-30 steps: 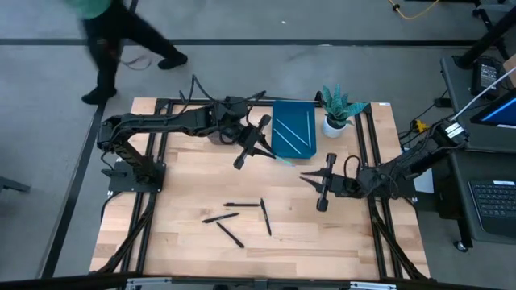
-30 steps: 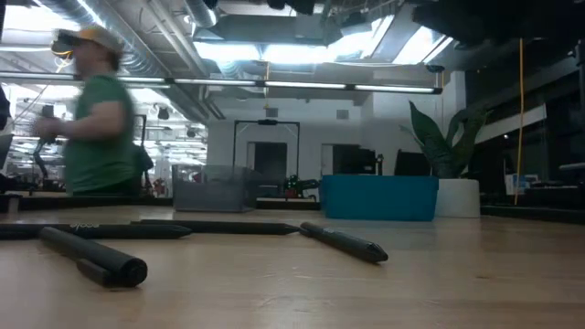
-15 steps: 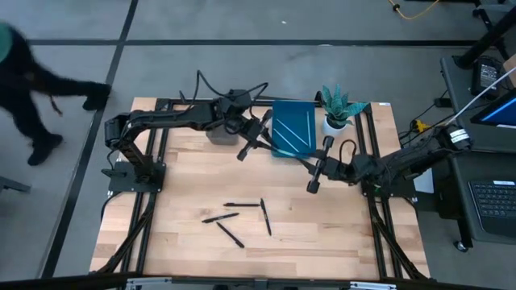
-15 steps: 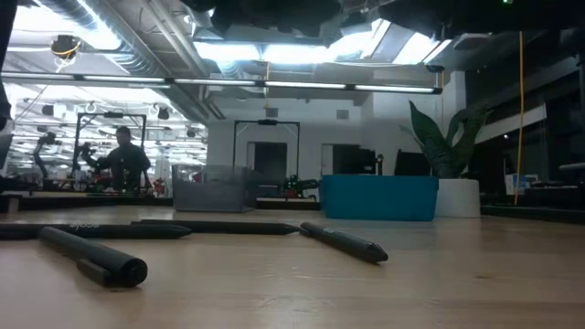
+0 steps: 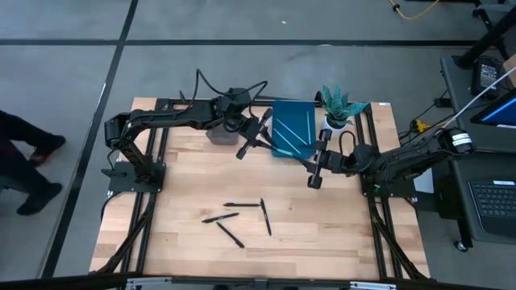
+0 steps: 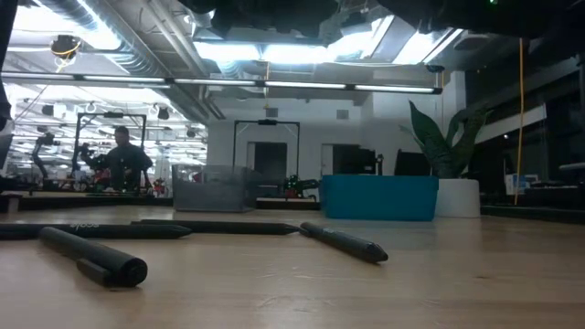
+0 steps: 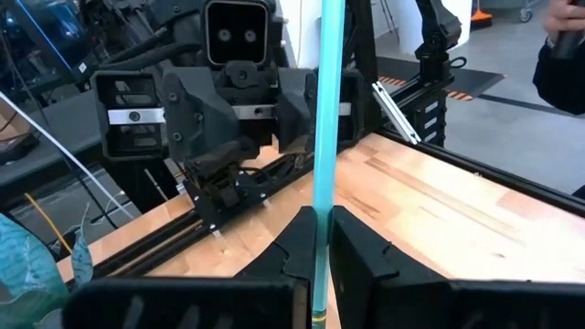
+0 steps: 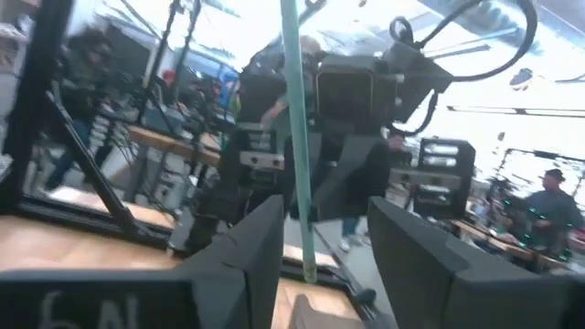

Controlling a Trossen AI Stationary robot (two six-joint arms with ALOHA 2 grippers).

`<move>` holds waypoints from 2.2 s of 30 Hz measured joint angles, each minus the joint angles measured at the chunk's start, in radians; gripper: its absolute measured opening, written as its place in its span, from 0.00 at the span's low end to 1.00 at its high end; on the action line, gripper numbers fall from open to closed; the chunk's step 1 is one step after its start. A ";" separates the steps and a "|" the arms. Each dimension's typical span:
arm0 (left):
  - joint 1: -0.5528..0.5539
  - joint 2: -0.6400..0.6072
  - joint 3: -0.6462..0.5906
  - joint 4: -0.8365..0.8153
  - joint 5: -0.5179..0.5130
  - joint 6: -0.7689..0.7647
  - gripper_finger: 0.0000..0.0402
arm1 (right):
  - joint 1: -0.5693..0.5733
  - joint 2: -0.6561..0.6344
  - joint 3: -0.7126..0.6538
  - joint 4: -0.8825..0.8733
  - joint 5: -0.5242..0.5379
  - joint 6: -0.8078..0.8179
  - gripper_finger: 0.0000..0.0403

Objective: Sort pens & pencils
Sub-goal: Put the light blue pencil into the blue bin

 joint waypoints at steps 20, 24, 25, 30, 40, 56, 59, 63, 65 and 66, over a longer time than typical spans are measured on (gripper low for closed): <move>0.000 0.000 0.000 -0.024 -0.003 0.014 0.04 | -0.050 0.193 0.264 -0.169 -0.063 -0.019 0.40; 0.000 0.000 0.000 -0.042 -0.003 0.014 0.04 | -0.053 0.193 0.279 -0.191 -0.063 -0.018 0.40; 0.000 0.000 0.000 -0.043 -0.003 0.014 0.04 | -0.053 0.193 0.279 -0.192 -0.063 -0.018 0.40; 0.000 0.000 0.000 -0.044 -0.003 0.021 0.04 | -0.053 0.193 0.278 -0.205 -0.047 -0.019 0.40; 0.011 0.000 0.000 -0.063 -0.007 0.021 0.04 | -0.053 0.193 0.278 -0.225 -0.009 -0.052 0.17; -0.019 -0.001 0.000 -0.066 -0.125 -0.009 0.17 | -0.053 0.193 0.278 -0.236 -0.004 -0.072 0.06; -0.024 -0.001 0.000 -0.077 -0.152 -0.011 0.22 | -0.053 0.193 0.278 -0.236 -0.004 -0.072 0.06; -0.016 -0.001 0.000 -0.102 -0.172 -0.007 0.24 | -0.053 0.187 0.278 -0.243 0.012 -0.071 0.06; -0.005 -0.001 0.000 -0.116 -0.174 -0.006 0.24 | -0.053 0.182 0.278 -0.255 0.012 -0.071 0.06; 0.003 -0.001 0.000 -0.120 -0.175 -0.007 0.24 | -0.053 0.181 0.278 -0.255 0.012 -0.071 0.06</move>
